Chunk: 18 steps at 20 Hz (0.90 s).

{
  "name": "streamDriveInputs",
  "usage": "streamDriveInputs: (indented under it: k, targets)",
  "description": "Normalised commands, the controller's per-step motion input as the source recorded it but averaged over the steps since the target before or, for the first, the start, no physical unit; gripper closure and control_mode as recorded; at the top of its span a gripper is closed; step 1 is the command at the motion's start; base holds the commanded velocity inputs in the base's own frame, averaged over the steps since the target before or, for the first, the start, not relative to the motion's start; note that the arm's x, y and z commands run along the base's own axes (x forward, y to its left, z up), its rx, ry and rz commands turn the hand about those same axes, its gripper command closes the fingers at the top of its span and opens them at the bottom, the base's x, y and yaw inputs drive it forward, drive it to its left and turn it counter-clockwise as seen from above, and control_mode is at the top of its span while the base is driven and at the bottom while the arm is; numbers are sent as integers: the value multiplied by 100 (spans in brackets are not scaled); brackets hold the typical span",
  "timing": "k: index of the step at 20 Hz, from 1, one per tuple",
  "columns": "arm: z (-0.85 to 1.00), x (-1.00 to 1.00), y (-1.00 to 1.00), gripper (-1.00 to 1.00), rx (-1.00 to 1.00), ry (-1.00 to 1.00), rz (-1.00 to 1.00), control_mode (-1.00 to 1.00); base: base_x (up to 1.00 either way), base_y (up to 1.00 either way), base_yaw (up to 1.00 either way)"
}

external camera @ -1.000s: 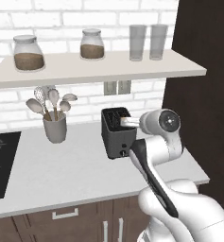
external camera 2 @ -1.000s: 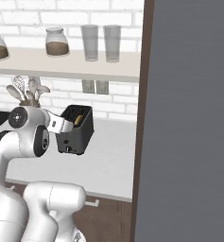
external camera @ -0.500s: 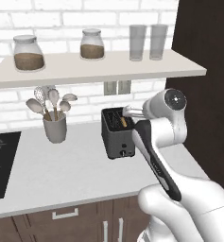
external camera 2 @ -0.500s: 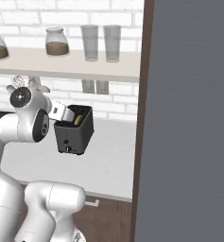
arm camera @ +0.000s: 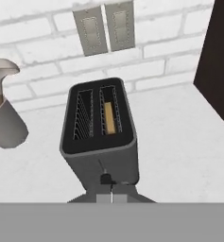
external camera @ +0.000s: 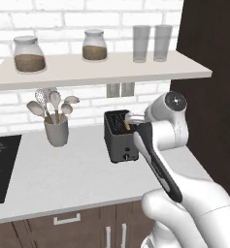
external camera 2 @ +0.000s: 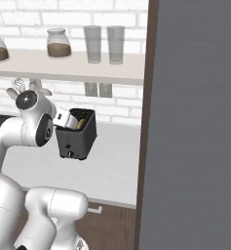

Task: Start the toaster. Once the lever pops up, take the bread to the plate on the dining counter.

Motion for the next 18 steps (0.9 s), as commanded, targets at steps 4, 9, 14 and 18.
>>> streamDriveInputs:
  k: [4,9,14,18]
  targets:
    - [-10,18,-5,100,0,6,0,-100,0,0,0]
    - [0,25,-5,100,0,3,0,-100,0,0,0]
    - [0,29,-1,100,-1,8,0,-100,0,0,0]
    - [0,28,0,100,-3,4,0,-100,0,0,0]
